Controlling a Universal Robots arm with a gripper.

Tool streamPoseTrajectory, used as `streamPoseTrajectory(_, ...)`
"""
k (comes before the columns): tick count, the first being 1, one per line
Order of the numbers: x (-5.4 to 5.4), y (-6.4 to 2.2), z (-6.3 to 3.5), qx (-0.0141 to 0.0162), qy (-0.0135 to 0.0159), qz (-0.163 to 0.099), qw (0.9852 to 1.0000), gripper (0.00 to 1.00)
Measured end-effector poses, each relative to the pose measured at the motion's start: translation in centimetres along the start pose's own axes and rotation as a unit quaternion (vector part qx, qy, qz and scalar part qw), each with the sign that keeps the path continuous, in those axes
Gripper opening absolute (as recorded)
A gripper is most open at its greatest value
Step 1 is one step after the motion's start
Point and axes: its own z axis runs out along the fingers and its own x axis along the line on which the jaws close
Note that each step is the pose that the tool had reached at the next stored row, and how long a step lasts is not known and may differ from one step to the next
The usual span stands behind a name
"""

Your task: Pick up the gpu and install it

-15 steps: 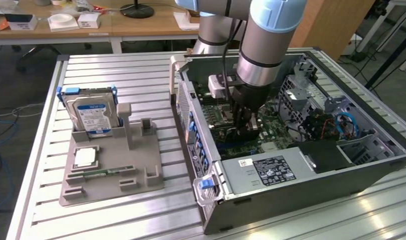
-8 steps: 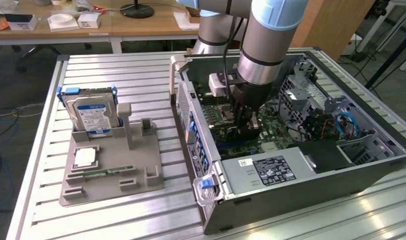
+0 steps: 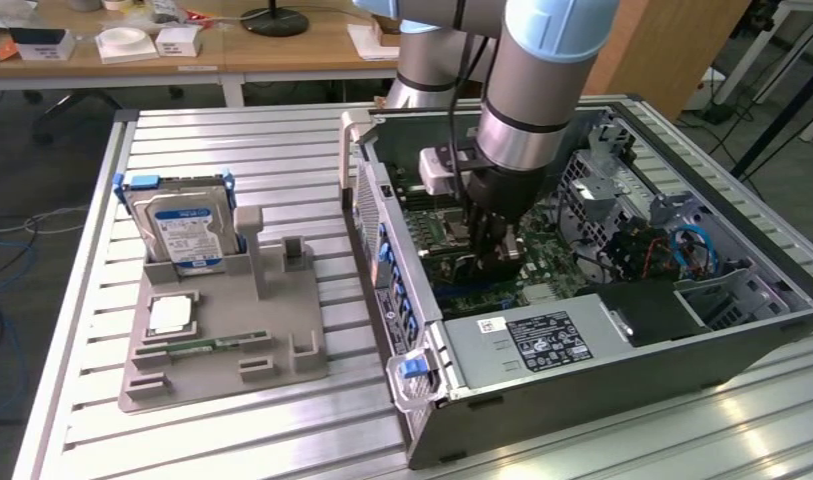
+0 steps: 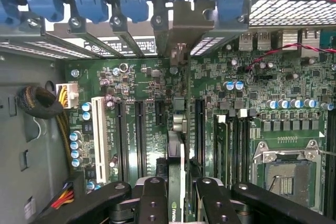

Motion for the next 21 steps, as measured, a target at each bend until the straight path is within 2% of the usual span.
streamPoseTrajectory(14,0.05,-0.23,0.01,0.0002,0.0004,0.0,1.0,0.26)
streamPoseTrajectory(21,0.15,-0.08,0.04,0.0002,0.0001,0.0,1.0,0.26)
